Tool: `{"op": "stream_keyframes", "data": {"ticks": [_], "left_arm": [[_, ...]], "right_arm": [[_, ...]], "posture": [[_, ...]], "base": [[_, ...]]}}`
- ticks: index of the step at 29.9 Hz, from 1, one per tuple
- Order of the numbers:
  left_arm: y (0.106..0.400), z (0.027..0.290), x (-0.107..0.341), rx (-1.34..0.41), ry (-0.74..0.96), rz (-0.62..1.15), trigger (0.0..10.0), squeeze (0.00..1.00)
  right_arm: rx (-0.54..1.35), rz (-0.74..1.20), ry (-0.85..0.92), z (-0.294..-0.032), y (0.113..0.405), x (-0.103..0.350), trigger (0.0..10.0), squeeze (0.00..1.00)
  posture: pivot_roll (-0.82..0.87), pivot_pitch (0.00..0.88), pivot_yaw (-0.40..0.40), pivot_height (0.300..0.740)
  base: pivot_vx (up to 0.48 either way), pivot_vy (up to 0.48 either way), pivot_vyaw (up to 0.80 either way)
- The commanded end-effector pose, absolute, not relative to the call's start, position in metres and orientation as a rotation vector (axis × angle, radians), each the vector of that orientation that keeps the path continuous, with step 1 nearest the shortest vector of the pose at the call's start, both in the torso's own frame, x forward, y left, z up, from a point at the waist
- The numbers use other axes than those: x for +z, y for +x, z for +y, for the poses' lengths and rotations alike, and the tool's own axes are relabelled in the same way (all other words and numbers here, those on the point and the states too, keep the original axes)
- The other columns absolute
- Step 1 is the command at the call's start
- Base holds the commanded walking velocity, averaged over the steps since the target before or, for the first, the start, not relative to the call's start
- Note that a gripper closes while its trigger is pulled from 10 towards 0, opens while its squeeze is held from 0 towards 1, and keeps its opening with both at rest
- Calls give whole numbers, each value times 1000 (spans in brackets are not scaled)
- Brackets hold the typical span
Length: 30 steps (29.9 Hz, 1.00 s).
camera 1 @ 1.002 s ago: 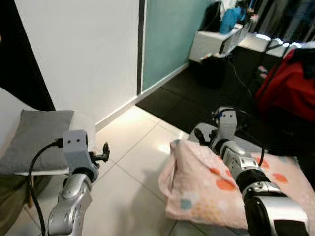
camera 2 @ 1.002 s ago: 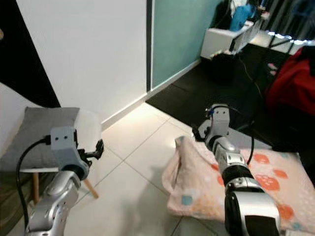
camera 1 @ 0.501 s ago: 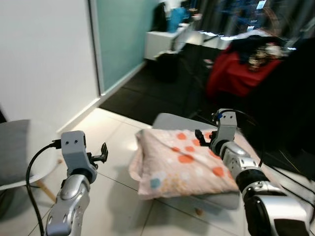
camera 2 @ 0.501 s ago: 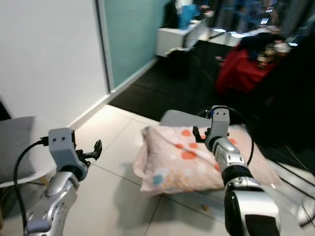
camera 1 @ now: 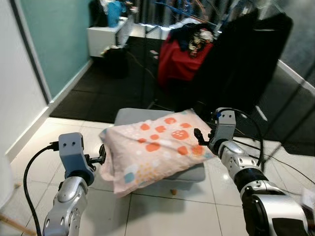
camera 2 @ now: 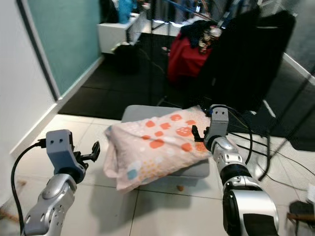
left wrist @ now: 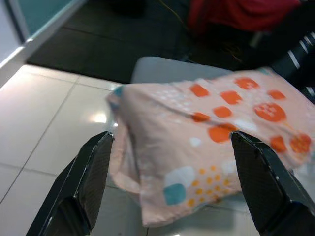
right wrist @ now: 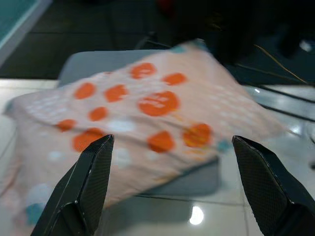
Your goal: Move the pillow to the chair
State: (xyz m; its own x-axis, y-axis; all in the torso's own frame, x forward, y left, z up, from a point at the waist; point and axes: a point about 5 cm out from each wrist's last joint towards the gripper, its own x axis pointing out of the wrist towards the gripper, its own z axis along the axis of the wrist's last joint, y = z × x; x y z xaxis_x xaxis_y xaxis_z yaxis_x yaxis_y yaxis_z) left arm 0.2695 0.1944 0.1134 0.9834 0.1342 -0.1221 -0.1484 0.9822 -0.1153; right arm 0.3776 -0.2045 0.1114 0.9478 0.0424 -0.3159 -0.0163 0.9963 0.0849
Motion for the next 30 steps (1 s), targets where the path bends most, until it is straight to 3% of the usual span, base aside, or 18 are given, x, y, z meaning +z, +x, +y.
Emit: {"op": "stream_keyframes", "data": {"ticks": [1, 8, 30], "left_arm": [[269, 199, 109, 151, -106, 128, 10000, 0], [264, 213, 106, 183, -90, 132, 10000, 0], [273, 214, 110, 186, -79, 101, 10000, 0]], "right_arm": [[22, 339, 85, -205, 375, 106, 10000, 0], [27, 363, 86, -207, 368, 94, 10000, 0], [106, 347, 130, -194, 370, 95, 10000, 0]], "posture": [[-120, 0, -74, 740], [-95, 0, -76, 740], [-117, 0, -80, 740]], "base": [[0, 0, -738], [0, 0, -192], [0, 0, 0]]}}
